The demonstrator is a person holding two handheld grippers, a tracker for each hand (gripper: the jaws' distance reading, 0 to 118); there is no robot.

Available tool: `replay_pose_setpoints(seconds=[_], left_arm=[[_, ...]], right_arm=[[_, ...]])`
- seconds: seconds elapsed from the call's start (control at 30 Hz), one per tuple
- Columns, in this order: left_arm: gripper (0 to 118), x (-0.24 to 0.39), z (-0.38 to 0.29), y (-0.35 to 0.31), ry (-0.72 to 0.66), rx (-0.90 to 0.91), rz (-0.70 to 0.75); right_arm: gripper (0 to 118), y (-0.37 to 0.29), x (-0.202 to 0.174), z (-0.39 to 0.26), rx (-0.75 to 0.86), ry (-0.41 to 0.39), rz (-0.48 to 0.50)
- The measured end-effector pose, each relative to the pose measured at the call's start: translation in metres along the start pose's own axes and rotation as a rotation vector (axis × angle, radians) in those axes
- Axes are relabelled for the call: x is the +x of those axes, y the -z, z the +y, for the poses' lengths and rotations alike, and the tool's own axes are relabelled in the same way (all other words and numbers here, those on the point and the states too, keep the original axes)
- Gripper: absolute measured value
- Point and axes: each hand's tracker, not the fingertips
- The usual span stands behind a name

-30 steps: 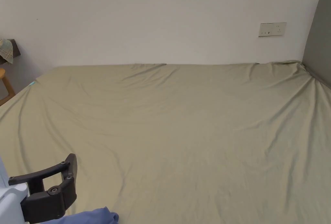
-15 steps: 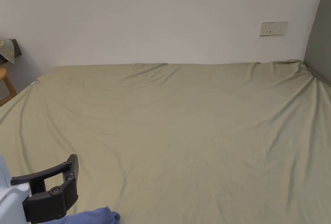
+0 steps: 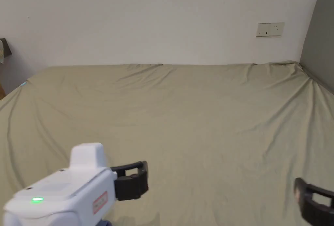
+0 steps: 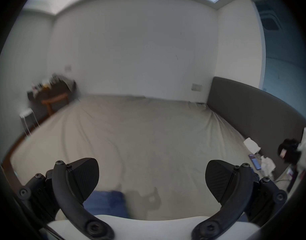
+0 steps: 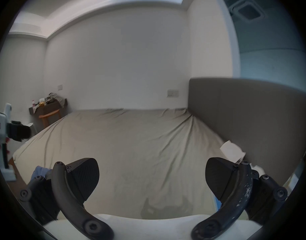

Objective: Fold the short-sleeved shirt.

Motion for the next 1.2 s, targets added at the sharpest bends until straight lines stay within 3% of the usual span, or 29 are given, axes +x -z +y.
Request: replay_pose_setpoints(seconds=[0.13, 0.2, 0.47, 0.77, 0.93, 0.97, 1.2], left_arm=[[118, 0.011, -0.035, 0.087, -0.023, -0.210, 0.033], [118, 0.016, -0.054, 0.122, -0.011, -0.282, 0.068], [118, 0.024, -0.119, 0.198, -0.084, -0.379, 0.109], [118, 0.034, -0.157, 0.224, 0.005, -0.388, 0.161], [118, 0.042, -0.170, 0.227, 0.102, -0.346, 0.192], [118, 0.042, -0.176, 0.224, 0.103, -0.308, 0.202], [118, 0.038, -0.172, 0.222, 0.085, -0.322, 0.180]], right_arm=[[118, 0.073, -0.004, -0.037, -0.213, 0.019, 0.059], [118, 0.106, -0.009, -0.056, -0.351, 0.019, 0.042], [118, 0.176, -0.016, -0.117, -0.398, 0.030, 0.056], [118, 0.215, -0.015, -0.154, -0.449, 0.091, 0.021], [118, 0.225, -0.018, -0.176, -0.482, 0.042, 0.010], [118, 0.224, -0.022, -0.172, -0.469, 0.002, 0.002], [118, 0.230, -0.026, -0.173, -0.500, -0.009, -0.023]])
